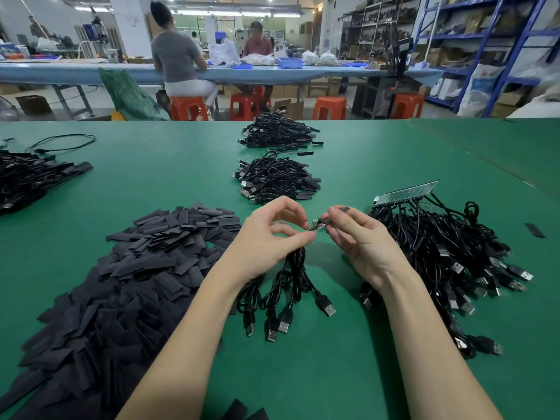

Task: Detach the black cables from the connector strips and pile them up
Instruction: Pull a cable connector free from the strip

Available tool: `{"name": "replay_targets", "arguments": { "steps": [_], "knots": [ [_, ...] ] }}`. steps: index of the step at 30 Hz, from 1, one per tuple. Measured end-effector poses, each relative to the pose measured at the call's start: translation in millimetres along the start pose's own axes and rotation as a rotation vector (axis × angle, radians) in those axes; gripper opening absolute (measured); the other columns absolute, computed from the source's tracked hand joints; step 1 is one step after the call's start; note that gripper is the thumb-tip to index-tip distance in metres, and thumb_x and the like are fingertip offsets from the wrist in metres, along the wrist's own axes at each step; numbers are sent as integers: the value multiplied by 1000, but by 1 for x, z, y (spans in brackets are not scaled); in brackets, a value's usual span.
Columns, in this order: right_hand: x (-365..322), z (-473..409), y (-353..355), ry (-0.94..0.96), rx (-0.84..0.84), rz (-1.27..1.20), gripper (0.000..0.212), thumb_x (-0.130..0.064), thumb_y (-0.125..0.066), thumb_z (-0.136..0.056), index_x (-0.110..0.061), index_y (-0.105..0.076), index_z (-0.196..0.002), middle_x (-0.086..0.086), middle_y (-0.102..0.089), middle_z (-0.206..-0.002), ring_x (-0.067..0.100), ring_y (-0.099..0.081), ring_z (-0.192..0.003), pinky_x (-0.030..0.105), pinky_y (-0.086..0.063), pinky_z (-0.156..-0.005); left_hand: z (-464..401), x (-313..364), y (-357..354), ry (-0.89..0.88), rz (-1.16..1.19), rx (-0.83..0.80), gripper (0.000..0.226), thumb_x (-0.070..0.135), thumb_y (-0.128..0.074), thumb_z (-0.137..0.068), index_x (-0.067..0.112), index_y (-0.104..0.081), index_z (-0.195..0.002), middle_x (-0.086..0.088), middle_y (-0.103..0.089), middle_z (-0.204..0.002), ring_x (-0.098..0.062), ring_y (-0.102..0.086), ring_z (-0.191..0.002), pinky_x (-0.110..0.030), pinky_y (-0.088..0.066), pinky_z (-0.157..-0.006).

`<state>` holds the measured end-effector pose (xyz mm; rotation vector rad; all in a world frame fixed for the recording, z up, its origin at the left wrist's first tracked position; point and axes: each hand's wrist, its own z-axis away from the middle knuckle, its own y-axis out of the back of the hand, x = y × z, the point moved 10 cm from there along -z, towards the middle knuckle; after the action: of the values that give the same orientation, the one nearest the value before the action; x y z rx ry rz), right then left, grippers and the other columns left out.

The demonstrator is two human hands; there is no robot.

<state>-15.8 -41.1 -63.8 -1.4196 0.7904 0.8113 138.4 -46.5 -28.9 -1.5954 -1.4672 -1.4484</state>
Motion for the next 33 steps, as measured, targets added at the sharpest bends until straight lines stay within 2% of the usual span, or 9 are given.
{"name": "replay_targets", "arguments": {
  "steps": [4, 10, 17, 23, 28, 33],
  "knots": [
    [3, 0, 7, -31, 44, -9, 3, -14, -79, -71, -13, -81, -73, 7, -76, -85, 9, -72, -71, 12, -55, -66, -1, 6, 2, -62, -57, 27, 14, 12, -81, -84, 16, -69, -89, 6, -73, -85, -7, -68, -78, -17, -51, -77],
    [6, -1, 9, -40, 57, 11, 4, -16, -80, -70, -13, -82, -73, 6, -77, -85, 9, -72, -70, 12, -55, -66, 0, -1, -1, -24, -55, 49, 13, 10, -84, -80, 16, -75, -88, 1, -77, -82, -10, -74, -80, -18, -55, -75],
    [6, -4, 7, -19, 49, 35, 11, -17, -82, -69, -11, -82, -78, 8, -76, -89, 10, -72, -75, 14, -56, -70, 0, 1, 0, -61, -99, 68, 9, 12, -84, -80, 17, -79, -85, 4, -77, -77, -11, -74, -75, -22, -58, -74],
    [13, -3, -2, -25, 18, 74, 18, -20, -84, -66, -10, -82, -81, 9, -76, -90, 11, -71, -75, 15, -56, -70, 1, 1, 3, -82, -93, 87, 5, 15, -84, -81, 17, -80, -84, 3, -78, -79, -18, -75, -77, -38, -61, -81],
    [15, -4, -6, -32, -22, 97, 15, -21, -84, -68, -12, -82, -79, 9, -76, -90, 11, -70, -76, 16, -56, -72, -1, 3, 4, -89, -99, 76, 6, 17, -85, -80, 19, -80, -82, 5, -77, -79, -14, -75, -76, -28, -60, -77],
    [16, -6, 1, -22, 15, 76, 28, -27, -89, -60, -11, -83, -81, 7, -76, -89, 8, -68, -69, 14, -55, -70, -3, -4, 5, -28, -48, 16, 13, 12, -83, -81, 23, -80, -89, 5, -78, -85, -10, -75, -84, -18, -55, -78]
  ]
}}
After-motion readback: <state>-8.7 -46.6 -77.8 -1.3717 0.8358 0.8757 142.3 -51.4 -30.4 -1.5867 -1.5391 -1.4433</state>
